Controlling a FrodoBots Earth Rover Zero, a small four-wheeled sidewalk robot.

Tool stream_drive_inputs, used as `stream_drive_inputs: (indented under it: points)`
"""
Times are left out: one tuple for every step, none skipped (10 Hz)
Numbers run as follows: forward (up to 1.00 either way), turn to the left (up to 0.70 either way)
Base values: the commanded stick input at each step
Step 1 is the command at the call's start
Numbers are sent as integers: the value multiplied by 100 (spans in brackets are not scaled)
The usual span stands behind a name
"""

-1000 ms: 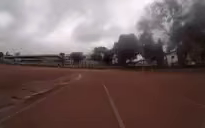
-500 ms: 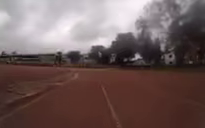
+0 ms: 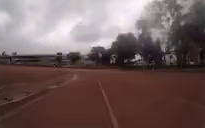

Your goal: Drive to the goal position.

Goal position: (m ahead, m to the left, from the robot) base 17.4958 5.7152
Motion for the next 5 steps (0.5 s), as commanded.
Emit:
stream_drive_inputs:
  points:
    - [70,6]
    - [70,7]
    - [70,17]
    - [70,14]
    - [70,12]
